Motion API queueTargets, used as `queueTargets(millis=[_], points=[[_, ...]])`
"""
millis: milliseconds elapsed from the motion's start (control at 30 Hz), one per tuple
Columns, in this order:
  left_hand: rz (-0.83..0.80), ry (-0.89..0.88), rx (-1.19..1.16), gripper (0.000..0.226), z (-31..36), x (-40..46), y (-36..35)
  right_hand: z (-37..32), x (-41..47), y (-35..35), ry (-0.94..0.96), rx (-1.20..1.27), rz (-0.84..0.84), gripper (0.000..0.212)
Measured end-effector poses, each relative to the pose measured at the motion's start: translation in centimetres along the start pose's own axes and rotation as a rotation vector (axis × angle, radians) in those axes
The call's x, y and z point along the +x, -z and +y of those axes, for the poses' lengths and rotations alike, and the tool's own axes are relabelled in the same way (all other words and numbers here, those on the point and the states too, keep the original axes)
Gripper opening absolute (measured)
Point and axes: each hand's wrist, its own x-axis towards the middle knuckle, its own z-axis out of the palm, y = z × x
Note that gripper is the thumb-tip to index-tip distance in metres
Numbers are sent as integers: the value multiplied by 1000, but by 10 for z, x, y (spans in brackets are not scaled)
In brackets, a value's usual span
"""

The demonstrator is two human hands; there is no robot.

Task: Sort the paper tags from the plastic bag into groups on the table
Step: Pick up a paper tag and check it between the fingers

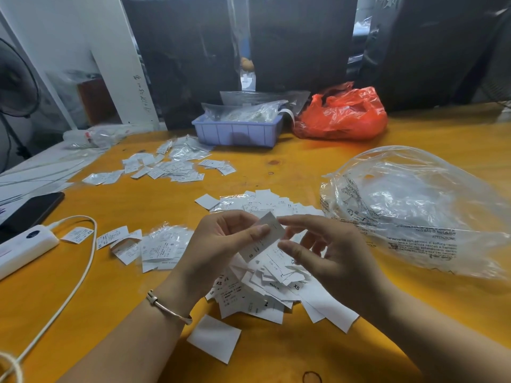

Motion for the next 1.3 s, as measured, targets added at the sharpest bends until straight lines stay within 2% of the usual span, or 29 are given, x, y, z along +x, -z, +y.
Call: queueTargets(millis=[100, 200, 300, 467, 633, 833, 1067, 1200, 1300], points=[[-58, 25, 19, 8, 1, 0, -2, 1, 1, 0, -77, 235, 41, 22], [-90, 74, 17, 12, 0, 0, -3, 3, 3, 3, -130, 346, 60, 19], [-102, 60, 31, 12, 1, 0, -3, 4, 5, 5, -158, 328, 63, 17], [-28, -79, 59, 17, 3, 1, 1, 3, 5, 4, -145, 267, 4, 18], [-59, -91, 91, 12, 1, 0, 1, 2, 4, 6, -141, 313, 5, 15], [-63, -112, 80, 18, 0, 1, 1, 4, 5, 6, -188, 316, -72, 8], [-108, -73, 145, 13, -2, 0, 3, 3, 5, 4, -182, 336, -89, 15], [-144, -98, 176, 23, -2, 1, 0, -1, 5, 2, -165, 349, -97, 21], [-104, -136, 100, 14, -2, 1, 0, -3, 4, 4, -189, 310, -144, 30]])
